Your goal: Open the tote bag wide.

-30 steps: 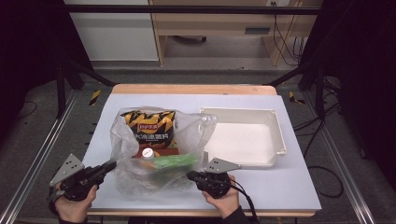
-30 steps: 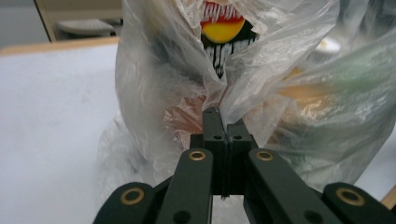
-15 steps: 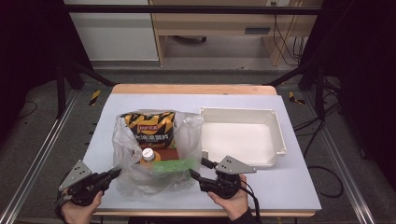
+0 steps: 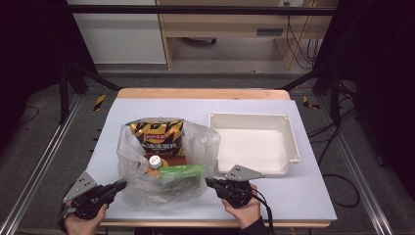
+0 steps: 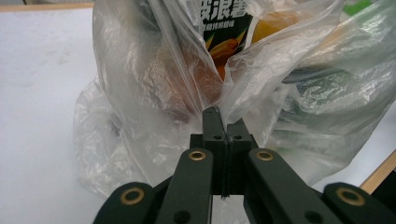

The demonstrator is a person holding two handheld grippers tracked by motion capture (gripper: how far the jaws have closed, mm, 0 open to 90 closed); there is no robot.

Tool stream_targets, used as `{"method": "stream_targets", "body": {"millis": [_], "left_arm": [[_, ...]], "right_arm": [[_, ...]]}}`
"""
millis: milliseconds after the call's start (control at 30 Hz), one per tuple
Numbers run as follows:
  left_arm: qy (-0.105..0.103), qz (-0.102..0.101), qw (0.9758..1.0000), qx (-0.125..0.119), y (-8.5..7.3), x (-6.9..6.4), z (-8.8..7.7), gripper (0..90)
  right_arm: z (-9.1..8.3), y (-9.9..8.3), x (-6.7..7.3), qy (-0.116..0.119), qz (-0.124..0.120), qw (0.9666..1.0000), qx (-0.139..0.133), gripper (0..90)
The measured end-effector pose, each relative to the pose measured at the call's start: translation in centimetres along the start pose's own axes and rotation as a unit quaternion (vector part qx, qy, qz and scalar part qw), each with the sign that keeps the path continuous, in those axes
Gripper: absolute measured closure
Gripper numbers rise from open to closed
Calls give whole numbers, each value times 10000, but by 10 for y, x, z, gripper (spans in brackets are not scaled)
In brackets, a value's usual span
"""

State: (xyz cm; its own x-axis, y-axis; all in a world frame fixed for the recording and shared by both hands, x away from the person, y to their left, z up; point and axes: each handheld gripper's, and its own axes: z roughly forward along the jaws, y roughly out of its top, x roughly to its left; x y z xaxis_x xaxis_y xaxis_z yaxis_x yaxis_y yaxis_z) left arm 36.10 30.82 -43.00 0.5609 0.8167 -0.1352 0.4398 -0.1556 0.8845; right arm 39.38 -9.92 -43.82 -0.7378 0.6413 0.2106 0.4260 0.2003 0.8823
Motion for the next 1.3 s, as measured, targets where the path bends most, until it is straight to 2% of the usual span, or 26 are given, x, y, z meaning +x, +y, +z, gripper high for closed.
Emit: {"method": "stream_targets", "body": {"millis": [133, 167, 267, 400, 500, 533, 567, 600, 633, 667, 700, 733, 767, 867, 933, 967, 1033, 1067, 1133, 1167, 1233, 1300], "left_arm": [[58, 7, 9997, 226, -6, 1, 6, 897], [58, 7, 9997, 226, -6, 1, 6, 897], [190, 7, 9990, 409, -12, 4, 13, 896], [243, -18, 9983, 536, -18, 8, 19, 895], [263, 9, 9980, 569, -19, 8, 21, 894], [266, 2, 9980, 571, -20, 9, 21, 893], [266, 2, 9980, 571, -20, 9, 21, 894], [268, 1, 9980, 575, -20, 9, 22, 894], [263, 28, 9980, 576, -21, 9, 22, 893], [259, 35, 9980, 574, -21, 9, 22, 893], [259, 35, 9980, 574, -21, 9, 22, 893], [260, 39, 9980, 575, -20, 9, 22, 893], [259, 41, 9980, 571, -20, 9, 22, 893], [261, 59, 9981, 551, -20, 9, 22, 892], [267, 43, 9982, 534, -20, 9, 22, 892], [261, 36, 9982, 531, -20, 9, 22, 892], [262, 43, 9982, 530, -20, 9, 22, 891], [259, 43, 9982, 532, -20, 9, 22, 890], [257, 46, 9982, 534, -20, 10, 22, 890], [257, 46, 9982, 534, -20, 10, 22, 888], [258, 82, 9980, 564, -20, 10, 24, 887], [285, 114, 9976, 615, -20, 9, 26, 886]], "right_arm": [[7, -12, -7, -52, 139, 9995, 274, 900], [7, -12, -7, -52, 139, 9995, 274, 900], [15, -22, -11, -214, 300, 9976, 581, 900], [22, -28, -12, -379, 345, 9958, 762, 900], [23, -29, -11, -415, 263, 9961, 738, 866], [19, -28, -10, -345, 194, 9972, 639, 766], [19, -28, -10, -345, 194, 9972, 639, 766], [17, -28, -10, -332, 147, 9977, 570, 722], [7, -27, -9, -217, 91, 9990, 383, 626], [1, -26, -8, -223, 61, 9994, 257, 573], [1, -26, -8, -223, 61, 9994, 257, 573], [-10, -23, -6, -194, 3, 9998, -13, 501], [-15, -21, -4, -194, -41, 9997, -152, 479], [-25, -8, 1, -123, -142, 9985, -507, 462], [-27, 0, 4, -78, -238, 9977, -636, 475], [-26, 3, 5, -49, -266, 9974, -664, 522], [-22, 7, 7, -61, -331, 9975, -629, 670], [-19, 6, 5, -62, -337, 9978, -565, 778], [-13, 3, 0, -79, -221, 9988, -420, 888], [-13, 3, 0, -79, -221, 9988, -420, 888], [-6, -6, -10, -161, -7, 9997, -183, 900], [-2, -13, -14, -228, 109, 9997, -8, 900]]}}
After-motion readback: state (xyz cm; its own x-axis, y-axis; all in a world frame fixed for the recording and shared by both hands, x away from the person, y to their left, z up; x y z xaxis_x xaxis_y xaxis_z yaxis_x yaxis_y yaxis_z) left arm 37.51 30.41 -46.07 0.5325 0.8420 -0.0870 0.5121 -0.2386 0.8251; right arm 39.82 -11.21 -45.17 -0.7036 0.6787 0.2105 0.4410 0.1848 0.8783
